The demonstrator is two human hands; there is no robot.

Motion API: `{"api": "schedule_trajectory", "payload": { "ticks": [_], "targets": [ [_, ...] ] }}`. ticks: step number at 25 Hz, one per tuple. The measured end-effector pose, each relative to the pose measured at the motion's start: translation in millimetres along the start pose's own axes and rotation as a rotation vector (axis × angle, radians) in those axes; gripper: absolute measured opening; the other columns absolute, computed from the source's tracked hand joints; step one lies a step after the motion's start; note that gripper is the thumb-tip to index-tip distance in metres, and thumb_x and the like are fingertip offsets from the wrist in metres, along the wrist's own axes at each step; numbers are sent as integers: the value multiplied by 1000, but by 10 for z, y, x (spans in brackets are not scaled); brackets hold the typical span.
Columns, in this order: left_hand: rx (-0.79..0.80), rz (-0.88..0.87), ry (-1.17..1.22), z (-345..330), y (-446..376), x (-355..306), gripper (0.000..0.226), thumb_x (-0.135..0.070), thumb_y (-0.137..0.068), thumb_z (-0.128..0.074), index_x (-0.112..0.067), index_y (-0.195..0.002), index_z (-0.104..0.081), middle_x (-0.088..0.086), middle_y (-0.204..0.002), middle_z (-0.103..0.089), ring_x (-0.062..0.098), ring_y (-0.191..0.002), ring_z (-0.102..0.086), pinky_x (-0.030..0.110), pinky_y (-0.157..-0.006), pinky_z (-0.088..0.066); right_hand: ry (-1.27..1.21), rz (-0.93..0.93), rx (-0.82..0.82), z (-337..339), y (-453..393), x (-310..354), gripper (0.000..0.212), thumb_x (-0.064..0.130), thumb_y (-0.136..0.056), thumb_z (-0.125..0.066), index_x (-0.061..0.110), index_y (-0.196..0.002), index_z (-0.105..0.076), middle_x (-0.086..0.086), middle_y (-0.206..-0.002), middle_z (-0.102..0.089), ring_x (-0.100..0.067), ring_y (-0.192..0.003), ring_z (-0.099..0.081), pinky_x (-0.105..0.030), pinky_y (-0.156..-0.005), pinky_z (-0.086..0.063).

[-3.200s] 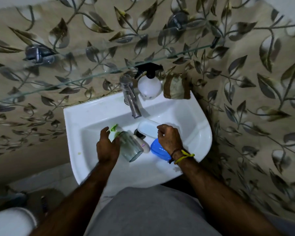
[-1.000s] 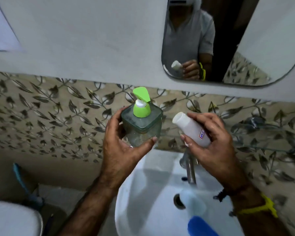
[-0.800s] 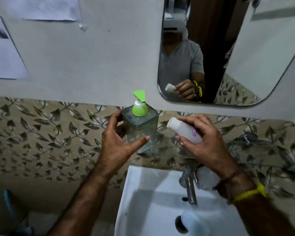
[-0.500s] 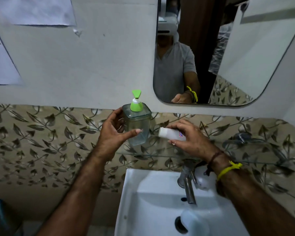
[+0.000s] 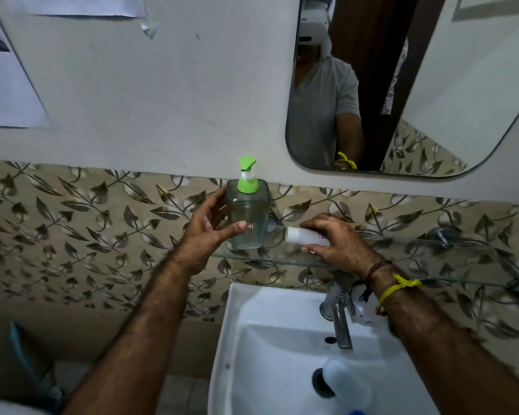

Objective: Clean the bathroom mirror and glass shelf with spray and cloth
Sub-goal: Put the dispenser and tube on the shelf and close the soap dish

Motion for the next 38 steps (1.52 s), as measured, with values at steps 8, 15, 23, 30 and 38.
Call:
{"api": "schedule_trajectory", "payload": {
  "ticks": [8, 15, 23, 30, 38],
  "targets": [
    [84, 3, 9, 5, 9, 69, 83, -4, -78, -72, -17, -151, -36, 2, -147, -52, 18, -137, -48, 37, -110, -45, -30, 1, 15, -44, -7, 3, 56, 20, -77, -82, 11, -129, -63, -3, -121, -63, -19, -114, -56, -40, -102, -47],
    [-109, -98, -71, -23, 161, 45, 87, -15, -76, -79, -24, -151, -35, -7, -148, -49, 5, -138, -44, 35, -114, -39, -114, -4, -65, -26, 85, -3, 60, 21, -75, -84, 10, -130, -62, -6, -126, -63, -22, -118, -56, -45, -103, -48],
    [-552, -719, -814, -416, 1003, 128, 65, -29, -80, -81, 9, -127, -54, 28, -130, -54, 43, -127, -49, 57, -107, -38, -177, 48, -645, 172, 834, 85, 19, 11, -83, -76, 6, -101, -72, -6, -101, -69, -22, -96, -63, -42, -86, -54],
    [-166, -542, -799, -1066, 1352, 1075, 38, -26, -84, -77, -6, -114, -64, 11, -114, -67, 27, -114, -59, 34, -106, -42, -131, -57, -753, -182, 1796, -217, 15, 6, -85, -75, 1, -75, -65, -6, -73, -62, -23, -70, -57, -38, -71, -48],
    [254, 358, -675, -1525, 1690, 2484, 19, -30, -86, -73, -19, -102, -69, -6, -92, -72, 12, -87, -67, 29, -82, -54, -152, -770, -392, -1179, 2903, -1477, 11, 8, -82, -75, 8, -92, -70, -2, -81, -64, -20, -78, -60, -45, -78, -55]
  ]
}}
Point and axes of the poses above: each hand's wrist, its own y-axis away from the middle knuckle, its own z-axis out of the back of the hand, x = y × z, the point moved 6 cm from there along -y, towards the middle knuckle
